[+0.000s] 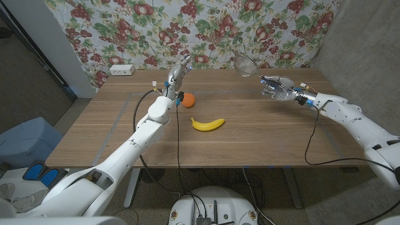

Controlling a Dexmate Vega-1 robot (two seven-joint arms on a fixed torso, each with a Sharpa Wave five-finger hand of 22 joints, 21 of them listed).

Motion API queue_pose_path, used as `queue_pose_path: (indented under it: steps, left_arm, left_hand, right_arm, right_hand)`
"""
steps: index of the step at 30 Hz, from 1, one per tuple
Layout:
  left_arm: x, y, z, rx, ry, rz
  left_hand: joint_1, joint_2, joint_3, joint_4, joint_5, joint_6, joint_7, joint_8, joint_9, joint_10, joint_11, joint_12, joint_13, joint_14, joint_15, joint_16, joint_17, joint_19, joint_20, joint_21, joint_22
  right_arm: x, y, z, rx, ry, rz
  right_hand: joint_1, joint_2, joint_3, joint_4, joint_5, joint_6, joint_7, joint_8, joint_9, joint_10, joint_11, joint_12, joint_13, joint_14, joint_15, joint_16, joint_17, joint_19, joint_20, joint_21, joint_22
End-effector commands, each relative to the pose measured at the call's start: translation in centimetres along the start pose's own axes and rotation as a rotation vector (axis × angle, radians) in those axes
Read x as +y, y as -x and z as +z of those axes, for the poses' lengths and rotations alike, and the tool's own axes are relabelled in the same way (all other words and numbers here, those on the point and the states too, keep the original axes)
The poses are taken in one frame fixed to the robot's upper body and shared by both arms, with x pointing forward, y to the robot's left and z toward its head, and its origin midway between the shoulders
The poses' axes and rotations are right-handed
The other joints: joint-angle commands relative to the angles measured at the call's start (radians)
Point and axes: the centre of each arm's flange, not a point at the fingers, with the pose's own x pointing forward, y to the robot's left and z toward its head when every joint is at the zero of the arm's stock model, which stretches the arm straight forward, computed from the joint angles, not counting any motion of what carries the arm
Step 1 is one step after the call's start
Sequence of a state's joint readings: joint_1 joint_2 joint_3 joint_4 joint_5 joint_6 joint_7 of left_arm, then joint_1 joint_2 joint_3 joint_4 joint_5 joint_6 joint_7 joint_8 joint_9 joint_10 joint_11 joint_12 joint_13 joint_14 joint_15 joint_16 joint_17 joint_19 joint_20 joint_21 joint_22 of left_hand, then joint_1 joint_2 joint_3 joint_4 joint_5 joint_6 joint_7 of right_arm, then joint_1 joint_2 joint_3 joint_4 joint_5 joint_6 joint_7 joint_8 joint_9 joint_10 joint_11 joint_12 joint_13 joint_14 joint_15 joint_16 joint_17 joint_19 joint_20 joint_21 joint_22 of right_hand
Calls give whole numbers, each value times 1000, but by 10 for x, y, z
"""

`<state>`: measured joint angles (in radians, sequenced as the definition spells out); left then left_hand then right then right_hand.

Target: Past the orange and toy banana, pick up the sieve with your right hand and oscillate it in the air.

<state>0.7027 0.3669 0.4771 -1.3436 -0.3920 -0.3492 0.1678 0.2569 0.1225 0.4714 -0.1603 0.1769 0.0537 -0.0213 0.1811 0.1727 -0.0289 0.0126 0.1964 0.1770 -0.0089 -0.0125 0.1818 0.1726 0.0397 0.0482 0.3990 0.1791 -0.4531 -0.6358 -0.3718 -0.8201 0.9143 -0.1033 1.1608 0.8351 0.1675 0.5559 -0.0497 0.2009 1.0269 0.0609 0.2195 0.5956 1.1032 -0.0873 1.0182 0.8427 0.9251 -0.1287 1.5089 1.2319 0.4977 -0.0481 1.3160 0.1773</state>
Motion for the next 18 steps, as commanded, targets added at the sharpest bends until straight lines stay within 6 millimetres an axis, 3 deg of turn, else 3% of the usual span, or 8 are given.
queue_pose_path:
  steps: [1, 18]
  left_arm:
    - [0, -4, -1, -3, 1, -2]
    - [-2, -6, 0, -2, -1, -8]
  left_hand:
    - [-7, -3, 6, -1, -2, 6, 4, 1, 1, -6, 0, -3, 2, -7, -2, 2, 2, 6, 6, -3, 5]
    - [-8, -3, 9, -1, -2, 5, 6, 0, 1, -6, -2, -3, 2, -7, -2, 2, 1, 7, 7, -6, 5]
  right_arm:
    - [-1, -3, 0, -1, -1, 2]
    - [6, -3, 6, 390, 121, -190]
  right_hand:
    - [-3, -1, 1, 4, 5, 12, 5, 3, 3, -34, -33, 4, 1, -4, -84, -2, 2, -2, -84, -3, 3]
    - [2, 2, 4, 0, 7, 14, 10, 3, 0, -30, -27, 2, -9, 0, -84, -1, 2, 4, -80, -2, 2]
